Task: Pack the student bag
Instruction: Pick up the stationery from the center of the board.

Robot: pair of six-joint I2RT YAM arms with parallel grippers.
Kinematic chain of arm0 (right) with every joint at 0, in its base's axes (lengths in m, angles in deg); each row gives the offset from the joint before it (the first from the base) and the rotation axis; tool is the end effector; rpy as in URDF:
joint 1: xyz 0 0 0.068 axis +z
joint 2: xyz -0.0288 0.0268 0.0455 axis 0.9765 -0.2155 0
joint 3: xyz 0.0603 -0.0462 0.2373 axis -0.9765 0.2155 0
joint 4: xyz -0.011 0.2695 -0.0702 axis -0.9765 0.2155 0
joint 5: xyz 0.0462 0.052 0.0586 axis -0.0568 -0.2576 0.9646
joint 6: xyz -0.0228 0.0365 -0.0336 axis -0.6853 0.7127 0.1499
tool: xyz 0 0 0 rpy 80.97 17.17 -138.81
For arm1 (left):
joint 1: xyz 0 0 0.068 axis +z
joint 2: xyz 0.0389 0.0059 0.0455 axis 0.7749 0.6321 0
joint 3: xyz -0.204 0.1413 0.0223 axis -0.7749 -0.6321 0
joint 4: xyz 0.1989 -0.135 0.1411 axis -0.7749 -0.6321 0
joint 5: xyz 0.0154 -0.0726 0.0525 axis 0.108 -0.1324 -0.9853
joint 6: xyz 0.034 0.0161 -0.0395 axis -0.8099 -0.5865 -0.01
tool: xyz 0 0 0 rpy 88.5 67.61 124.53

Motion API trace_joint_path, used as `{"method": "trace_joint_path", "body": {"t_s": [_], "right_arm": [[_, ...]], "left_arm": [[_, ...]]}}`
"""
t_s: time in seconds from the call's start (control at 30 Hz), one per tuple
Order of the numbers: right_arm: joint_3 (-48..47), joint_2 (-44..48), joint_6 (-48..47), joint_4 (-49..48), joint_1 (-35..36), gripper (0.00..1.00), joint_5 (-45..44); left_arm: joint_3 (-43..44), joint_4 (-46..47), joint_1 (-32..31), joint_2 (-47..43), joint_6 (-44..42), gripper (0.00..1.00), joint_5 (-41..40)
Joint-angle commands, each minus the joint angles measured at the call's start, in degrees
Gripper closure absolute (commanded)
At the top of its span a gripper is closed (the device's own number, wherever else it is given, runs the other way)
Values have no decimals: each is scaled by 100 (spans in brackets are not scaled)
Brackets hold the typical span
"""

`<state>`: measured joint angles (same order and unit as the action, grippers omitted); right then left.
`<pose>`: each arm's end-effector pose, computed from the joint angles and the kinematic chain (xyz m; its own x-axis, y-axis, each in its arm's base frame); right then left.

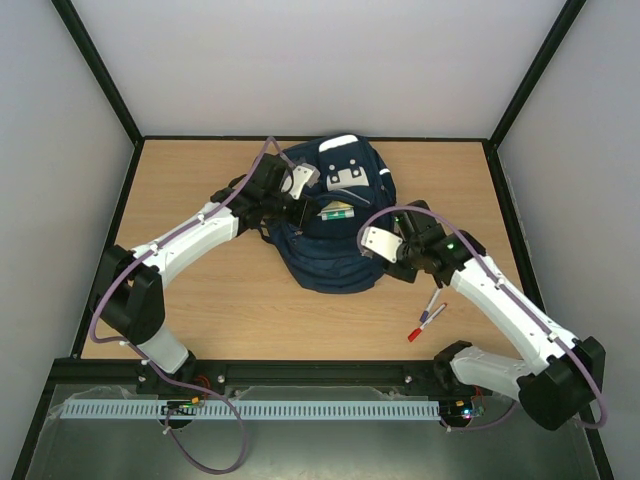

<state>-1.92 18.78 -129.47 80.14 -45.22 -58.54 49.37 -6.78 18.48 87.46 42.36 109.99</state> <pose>0.2218 0.1380 0.2773 -0.0735 -0.8698 -0.4879 -0.7691 0.3609 -0.5275 0.3203 -0.2198 0.2599 -0.6124 0.1958 -0.7659 0.6674 0.6474 -0.3681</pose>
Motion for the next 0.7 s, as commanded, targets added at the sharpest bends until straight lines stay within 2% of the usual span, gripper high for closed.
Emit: {"method": "trace_joint_path", "body": {"t_s": [0.0, 0.13, 0.37, 0.67], "right_arm": [[172, -47, -536, 1460, -377, 58, 107], [607, -243, -865, 2002, -582, 56, -53], [1769, -76, -1420, 1308, -796, 57, -1216], [1808, -773, -1924, 592, -1361, 59, -1505]], "left_arm": [[299, 254, 67, -153, 171, 95, 163], [297, 248, 60, -147, 184, 95, 170], [301, 250, 52, -139, 197, 95, 178], [301, 241, 57, -111, 197, 95, 185]]}}
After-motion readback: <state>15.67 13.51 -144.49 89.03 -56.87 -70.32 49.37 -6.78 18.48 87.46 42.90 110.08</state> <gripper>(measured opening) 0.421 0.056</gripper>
